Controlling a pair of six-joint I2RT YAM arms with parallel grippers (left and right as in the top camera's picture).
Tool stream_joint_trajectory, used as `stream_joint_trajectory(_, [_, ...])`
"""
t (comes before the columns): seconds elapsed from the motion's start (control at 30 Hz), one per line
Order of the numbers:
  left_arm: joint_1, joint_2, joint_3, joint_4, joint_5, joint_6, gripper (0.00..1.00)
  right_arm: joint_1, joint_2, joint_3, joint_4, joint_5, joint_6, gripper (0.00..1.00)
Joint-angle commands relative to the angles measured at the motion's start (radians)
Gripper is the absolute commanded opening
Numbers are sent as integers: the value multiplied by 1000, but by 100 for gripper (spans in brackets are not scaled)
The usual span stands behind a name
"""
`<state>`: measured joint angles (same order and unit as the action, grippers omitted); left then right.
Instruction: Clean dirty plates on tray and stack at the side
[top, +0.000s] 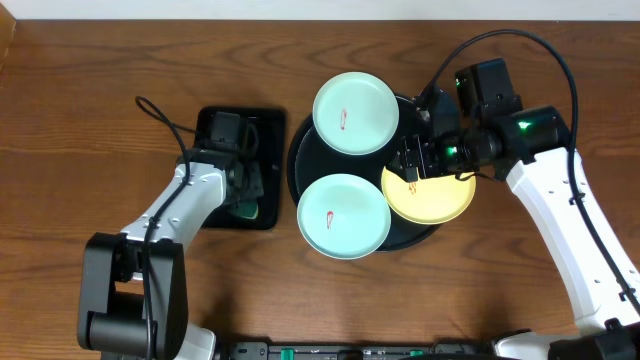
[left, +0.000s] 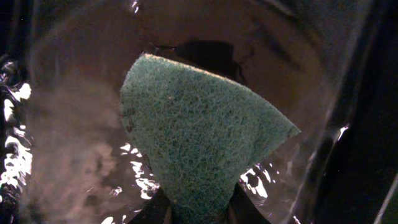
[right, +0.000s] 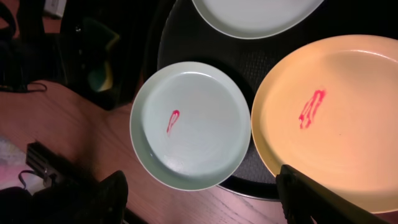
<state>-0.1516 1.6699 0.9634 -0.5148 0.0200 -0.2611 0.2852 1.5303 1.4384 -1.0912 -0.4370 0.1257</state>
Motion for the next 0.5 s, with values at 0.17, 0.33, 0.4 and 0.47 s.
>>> stream_joint_trajectory(0.17, [2,5,-10,84,-9,51,13,11,-19,13,0,-5,8,76])
stream_joint_trajectory(0.33, [2,71,-10,99,-9,51,14,11,-19,13,-1,-5,8,76])
stream_joint_trajectory(0.4, [2,103,-10,103,-9,51,14,11,-19,13,-1,-5,8,76])
stream_joint_trajectory(0.47, [2,123,-10,110,-9,51,11,11,-19,13,-1,-5,8,76])
